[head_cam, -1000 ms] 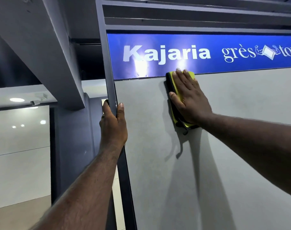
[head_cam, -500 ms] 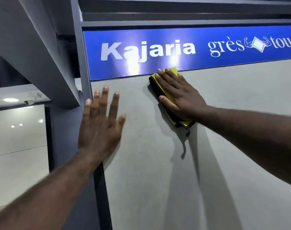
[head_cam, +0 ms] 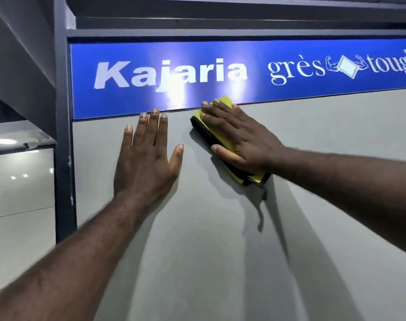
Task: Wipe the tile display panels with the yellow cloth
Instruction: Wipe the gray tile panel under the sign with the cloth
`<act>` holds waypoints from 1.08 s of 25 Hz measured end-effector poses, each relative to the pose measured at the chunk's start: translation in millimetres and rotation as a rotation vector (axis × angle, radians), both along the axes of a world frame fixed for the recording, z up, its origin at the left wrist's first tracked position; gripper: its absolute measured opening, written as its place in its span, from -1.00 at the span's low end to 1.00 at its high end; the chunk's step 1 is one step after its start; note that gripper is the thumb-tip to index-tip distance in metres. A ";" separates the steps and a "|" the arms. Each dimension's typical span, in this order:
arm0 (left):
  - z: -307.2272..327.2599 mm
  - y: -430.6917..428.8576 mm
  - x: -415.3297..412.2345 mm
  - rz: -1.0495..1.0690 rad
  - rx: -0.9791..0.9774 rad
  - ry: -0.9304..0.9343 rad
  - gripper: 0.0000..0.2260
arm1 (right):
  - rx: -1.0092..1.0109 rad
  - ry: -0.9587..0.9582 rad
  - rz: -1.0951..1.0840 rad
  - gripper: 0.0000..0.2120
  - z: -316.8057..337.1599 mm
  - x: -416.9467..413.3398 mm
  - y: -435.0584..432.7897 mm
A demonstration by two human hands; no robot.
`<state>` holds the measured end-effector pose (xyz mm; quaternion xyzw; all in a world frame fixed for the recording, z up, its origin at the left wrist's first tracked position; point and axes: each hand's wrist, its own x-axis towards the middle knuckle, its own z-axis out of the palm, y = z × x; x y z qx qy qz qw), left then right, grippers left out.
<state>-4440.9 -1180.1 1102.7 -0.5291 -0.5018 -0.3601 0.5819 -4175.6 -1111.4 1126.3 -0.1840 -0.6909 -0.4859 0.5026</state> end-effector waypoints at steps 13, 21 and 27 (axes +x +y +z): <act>-4.0 -2.0 39.2 0.017 -0.109 -0.087 -0.23 | -0.051 0.222 0.033 -0.36 0.9 51.1 25.1; 13.8 25.7 132.9 -0.154 -0.113 -0.008 -0.35 | 0.014 0.134 -0.015 -0.34 -3.0 108.3 47.4; -5.7 47.6 128.6 -0.069 -0.027 0.060 -0.29 | -0.033 0.087 -0.004 -0.29 -14.2 145.3 59.8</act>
